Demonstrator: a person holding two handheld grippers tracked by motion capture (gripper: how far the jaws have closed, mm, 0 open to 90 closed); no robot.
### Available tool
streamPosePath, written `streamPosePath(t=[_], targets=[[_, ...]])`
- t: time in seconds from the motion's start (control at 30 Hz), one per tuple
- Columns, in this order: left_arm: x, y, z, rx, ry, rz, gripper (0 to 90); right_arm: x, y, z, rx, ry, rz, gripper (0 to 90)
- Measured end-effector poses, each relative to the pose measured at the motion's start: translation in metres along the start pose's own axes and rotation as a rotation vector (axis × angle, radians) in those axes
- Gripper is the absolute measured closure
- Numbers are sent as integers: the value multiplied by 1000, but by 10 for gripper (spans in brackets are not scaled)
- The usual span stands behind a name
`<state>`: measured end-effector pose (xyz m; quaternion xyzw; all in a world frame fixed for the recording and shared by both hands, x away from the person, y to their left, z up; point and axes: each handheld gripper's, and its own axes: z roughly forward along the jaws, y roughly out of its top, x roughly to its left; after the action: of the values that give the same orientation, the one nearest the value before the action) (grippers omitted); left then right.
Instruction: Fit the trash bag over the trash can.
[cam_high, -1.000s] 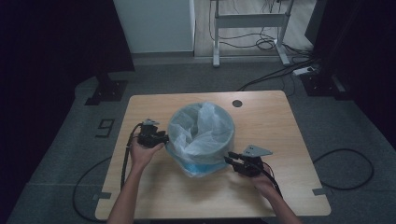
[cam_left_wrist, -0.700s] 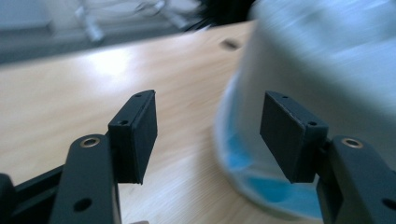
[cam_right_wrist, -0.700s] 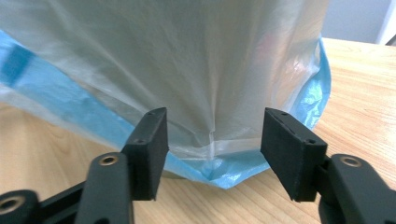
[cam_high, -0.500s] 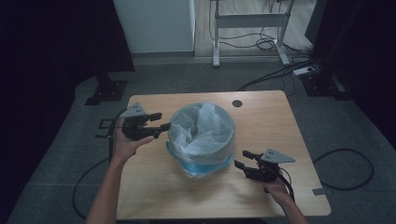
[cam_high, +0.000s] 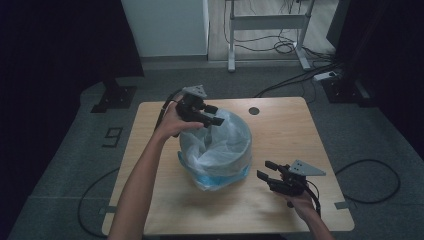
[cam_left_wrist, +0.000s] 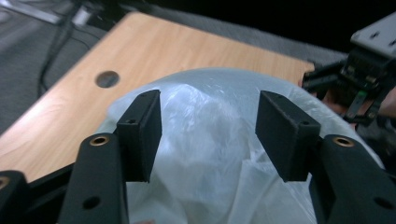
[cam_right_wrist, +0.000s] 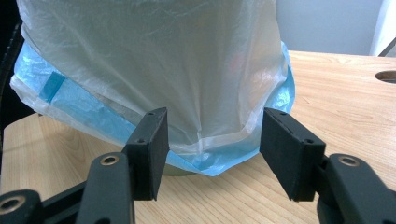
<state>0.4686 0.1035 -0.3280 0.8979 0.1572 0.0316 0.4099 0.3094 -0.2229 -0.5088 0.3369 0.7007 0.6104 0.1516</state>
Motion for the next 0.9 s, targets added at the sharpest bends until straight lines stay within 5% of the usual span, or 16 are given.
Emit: streamPosePath(t=[0.13, 0.27, 0.37, 0.53, 0.73, 0.9], targets=[[1, 7, 26, 123, -4, 25, 442, 0, 0, -1, -2, -1, -1, 419], [-5, 5, 51, 296, 25, 78, 464, -1, 0, -4, -6, -5, 5, 426], [-8, 3, 59, 359, 49, 99, 463, -2, 0, -4, -7, -9, 9, 428], [-11, 5, 58, 354, 80, 111, 429, -3, -2, -3, 2, -17, 16, 427], [-21, 9, 9, 215, 126, 115, 406, -3, -1, -6, -6, -23, 23, 421], [-44, -5, -25, 177, 106, 124, 402, -3, -1, -7, -7, -26, 24, 418]])
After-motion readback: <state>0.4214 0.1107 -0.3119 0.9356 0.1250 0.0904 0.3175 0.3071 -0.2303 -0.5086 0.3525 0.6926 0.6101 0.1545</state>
